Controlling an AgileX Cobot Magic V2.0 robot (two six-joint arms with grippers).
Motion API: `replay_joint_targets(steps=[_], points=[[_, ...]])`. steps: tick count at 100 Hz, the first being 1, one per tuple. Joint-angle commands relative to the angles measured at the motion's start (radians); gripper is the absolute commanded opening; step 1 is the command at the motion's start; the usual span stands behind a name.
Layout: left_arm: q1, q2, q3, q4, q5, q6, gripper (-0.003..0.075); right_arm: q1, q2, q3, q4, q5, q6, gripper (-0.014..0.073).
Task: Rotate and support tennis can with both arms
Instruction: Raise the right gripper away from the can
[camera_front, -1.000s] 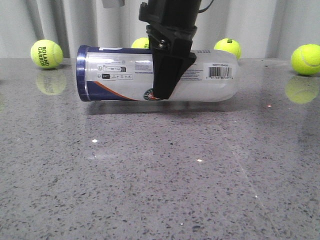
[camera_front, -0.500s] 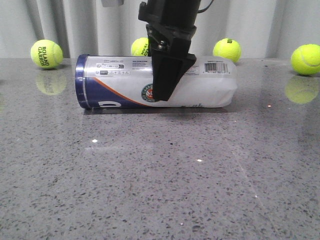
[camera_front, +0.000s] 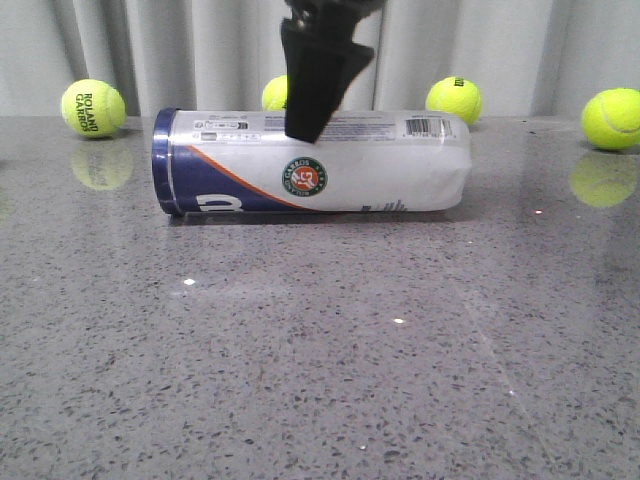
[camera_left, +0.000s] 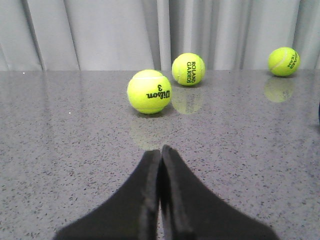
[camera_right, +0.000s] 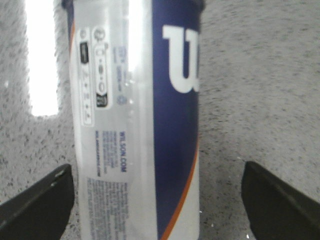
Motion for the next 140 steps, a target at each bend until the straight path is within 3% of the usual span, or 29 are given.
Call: replay_joint_targets(steps=[1,10,21,36,71,81,100,114,128,140], points=[[0.001,-0.035,0.044,-0.009,-0.077,-0.012,-0.0020,-0.004,-0.069,-0.042,0.015,0.092,0.094,0.0666],[0.001,-0.035,0.044,-0.009,-0.077,-0.012,-0.0020,-0.004,-0.087,-0.042,0.015,0.092,0.194,0.0666],[0.001,-0.035,0.044,-0.009,-0.077,-0.012,-0.0020,-0.005,-0.108,-0.042,0.001,0.092,0.434,0.0666],[0.001,-0.035,0.044,-0.009,-0.077,-0.012,-0.0020,-0.005,-0.146,-0.026,-0.126,0.094,0.698,0.0666],[0.001,-0.035,0.044,-0.009,-0.077,-0.012,-0.0020,-0.031,-0.317,0.207,-0.170,0.092,0.898,0.0647],[0.001,-0.035,0.044,-0.009,-0.077,-0.012,-0.0020,-0.034,-0.362,0.275,-0.170,0.084,0.932,0.0552],[0.001,-0.035,0.044,-0.009,-0.077,-0.012,-0.0020,-0.034,-0.445,0.372,-0.170,0.043,0.973,0.0248],[0.001,-0.035,0.044,-0.009,-0.077,-0.012,-0.0020,-0.034,-0.514,0.440,-0.170,0.001,1.000,0.0076],[0.001,-0.035,0.044,-0.009,-0.077,-0.012,-0.0020,-0.034,-0.594,0.520,-0.170,-0.045,1.027,-0.0036],[0.001,-0.035,0.044,-0.009,-0.077,-0.012,-0.0020,-0.034,-0.678,0.605,-0.170,-0.098,1.043,-0.0067]])
